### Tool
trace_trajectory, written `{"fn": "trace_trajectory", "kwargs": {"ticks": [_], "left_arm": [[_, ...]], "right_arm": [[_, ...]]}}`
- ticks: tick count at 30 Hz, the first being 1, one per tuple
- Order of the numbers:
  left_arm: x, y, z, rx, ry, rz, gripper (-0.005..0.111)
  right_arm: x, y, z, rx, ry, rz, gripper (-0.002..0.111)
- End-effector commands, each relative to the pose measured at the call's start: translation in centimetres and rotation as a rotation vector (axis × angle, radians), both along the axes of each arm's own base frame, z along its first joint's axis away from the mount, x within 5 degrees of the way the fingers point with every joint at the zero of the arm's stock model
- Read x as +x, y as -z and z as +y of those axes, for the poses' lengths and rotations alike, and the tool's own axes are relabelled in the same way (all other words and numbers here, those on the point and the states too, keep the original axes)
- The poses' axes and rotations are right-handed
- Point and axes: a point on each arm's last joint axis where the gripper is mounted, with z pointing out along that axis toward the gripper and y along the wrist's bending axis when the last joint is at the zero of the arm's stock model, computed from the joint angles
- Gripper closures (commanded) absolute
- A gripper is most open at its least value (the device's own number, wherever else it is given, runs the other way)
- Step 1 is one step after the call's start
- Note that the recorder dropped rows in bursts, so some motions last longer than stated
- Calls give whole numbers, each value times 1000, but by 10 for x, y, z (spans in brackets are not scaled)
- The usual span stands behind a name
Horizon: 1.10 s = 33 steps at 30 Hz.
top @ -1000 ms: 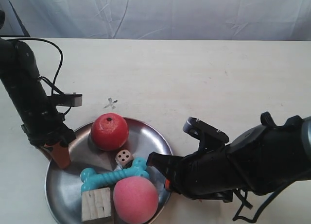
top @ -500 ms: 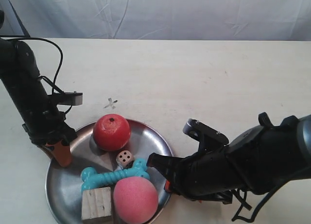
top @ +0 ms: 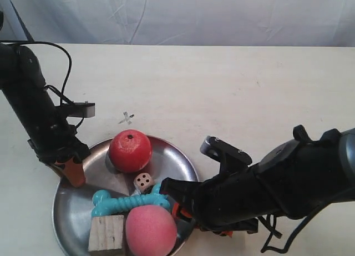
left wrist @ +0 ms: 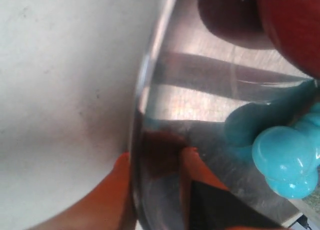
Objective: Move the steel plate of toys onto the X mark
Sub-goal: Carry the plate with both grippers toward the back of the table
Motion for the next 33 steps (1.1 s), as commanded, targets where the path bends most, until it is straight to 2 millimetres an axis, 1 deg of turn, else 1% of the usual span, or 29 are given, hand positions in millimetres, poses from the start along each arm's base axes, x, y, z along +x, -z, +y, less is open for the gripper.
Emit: {"fn": "trace_trajectory", "kwargs": {"ticks": [1, 6, 10, 12, 14, 15, 16, 17, 19, 23, 26, 28, 29, 30, 31, 33], "left_arm": [[4, 9, -23, -74, -101, -50, 107], [4, 9, -23, -74, -101, -50, 107], [4, 9, -23, -74, -101, -50, 107], [4, 9, -24, -77, -106, -49, 107], [4, 9, -24, -77, -106, -49, 107], [4, 9, -24, -77, -106, -49, 107], [4, 9, -24, -77, -106, -49, 107], [4, 9, -24, -77, -108, -48, 107], [4, 9, -24, -75, -112, -48, 107], [8, 10, -24, -66, -160, -73, 107], [11, 10, -26, -86, -197, -86, 107], [10, 10, -30, -84, -187, -94, 107], [8, 10, -33, -85, -175, -87, 107], [4, 8, -36, -91, -151, -54, 107], [2, 7, -38, -96, -132, -29, 107], [1, 5, -42, -96, -113, -21, 107]], "right_arm": [[-12, -10, 19, 146, -128, 106, 64], [-12, -7, 16, 105, -112, 118, 64], [-8, -6, 14, 77, -85, 87, 65], [-5, -5, 12, 55, -66, 64, 67], [-4, -5, 11, 43, -55, 51, 72], [-4, -5, 11, 41, -51, 49, 80], [-3, -4, 10, 37, -47, 45, 84], [-2, -4, 10, 31, -33, 37, 91], [0, -4, 9, 25, -14, 30, 93], [0, -4, 9, 24, -3, 28, 93], [3, -4, 7, 17, 46, 20, 93], [5, -4, 6, 11, 73, 14, 93], [5, -4, 6, 17, 77, 19, 96], [3, -5, 7, 29, 68, 28, 105], [3, -5, 8, 35, 66, 31, 109], [3, -9, 9, 52, 61, 27, 109]]}}
